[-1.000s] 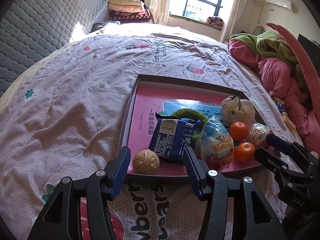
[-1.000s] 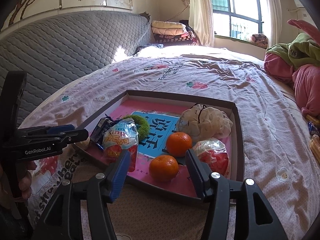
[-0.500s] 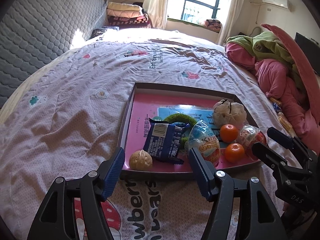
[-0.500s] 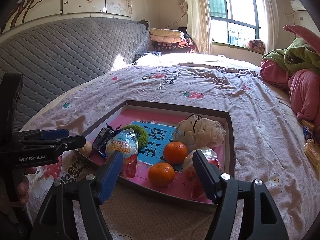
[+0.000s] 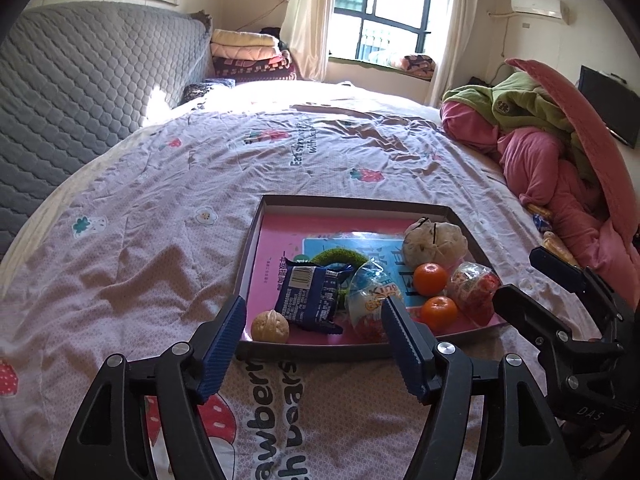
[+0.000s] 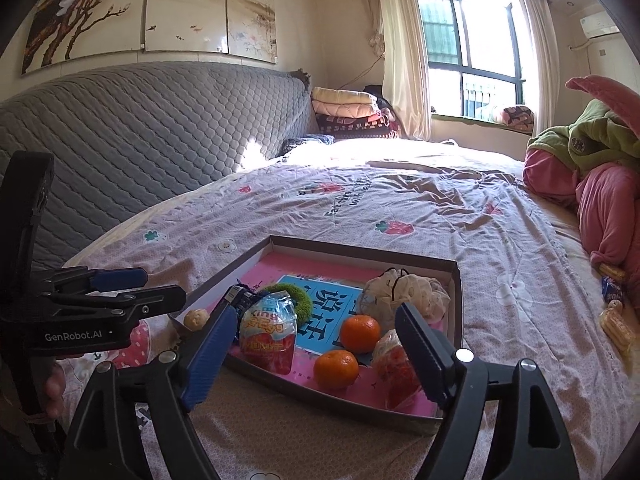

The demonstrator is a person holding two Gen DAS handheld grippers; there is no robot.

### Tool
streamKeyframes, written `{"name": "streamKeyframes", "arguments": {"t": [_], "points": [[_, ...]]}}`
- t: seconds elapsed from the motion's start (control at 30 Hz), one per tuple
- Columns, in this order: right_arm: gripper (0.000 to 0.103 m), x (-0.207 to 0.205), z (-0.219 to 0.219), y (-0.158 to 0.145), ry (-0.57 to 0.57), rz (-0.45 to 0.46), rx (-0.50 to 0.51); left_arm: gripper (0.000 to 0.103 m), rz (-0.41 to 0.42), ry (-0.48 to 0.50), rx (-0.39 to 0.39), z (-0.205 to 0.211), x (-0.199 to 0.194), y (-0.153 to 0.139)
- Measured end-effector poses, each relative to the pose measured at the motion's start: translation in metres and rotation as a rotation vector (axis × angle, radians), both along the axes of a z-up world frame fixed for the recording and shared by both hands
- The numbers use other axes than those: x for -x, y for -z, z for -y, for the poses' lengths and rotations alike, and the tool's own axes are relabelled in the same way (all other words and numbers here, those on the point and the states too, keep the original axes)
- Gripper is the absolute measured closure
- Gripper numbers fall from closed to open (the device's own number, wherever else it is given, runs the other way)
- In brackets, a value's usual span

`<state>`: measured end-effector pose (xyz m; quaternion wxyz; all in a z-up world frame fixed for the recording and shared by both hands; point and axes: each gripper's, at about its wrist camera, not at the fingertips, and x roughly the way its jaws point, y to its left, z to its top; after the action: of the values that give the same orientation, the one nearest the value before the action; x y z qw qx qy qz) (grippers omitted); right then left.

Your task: Organize objects

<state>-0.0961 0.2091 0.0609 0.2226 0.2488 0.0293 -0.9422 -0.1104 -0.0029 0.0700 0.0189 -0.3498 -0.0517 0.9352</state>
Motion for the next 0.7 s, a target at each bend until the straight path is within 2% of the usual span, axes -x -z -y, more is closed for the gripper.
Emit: {"name": "streamKeyframes", "arguments": {"t": [0.33, 0.43, 0.7], "points": [[0.017, -0.023, -0.006, -0.016, 0.038, -0.049, 0.017, 0.026, -0.011, -0.008, 0.001, -0.002, -0.012, -0.01], [0.009, -0.028, -0.007, -0.019, 0.054, -0.058, 0.015, 0.026, -0.014, -0.011, 0.01, -0.003, -0.018, -0.013], [0.009, -0.044, -0.015, -0.026, 0.098, -0.066, 0.045, 0.025, -0.018, -0.015, 0.013, -0.005, -0.03, -0.017]]}}
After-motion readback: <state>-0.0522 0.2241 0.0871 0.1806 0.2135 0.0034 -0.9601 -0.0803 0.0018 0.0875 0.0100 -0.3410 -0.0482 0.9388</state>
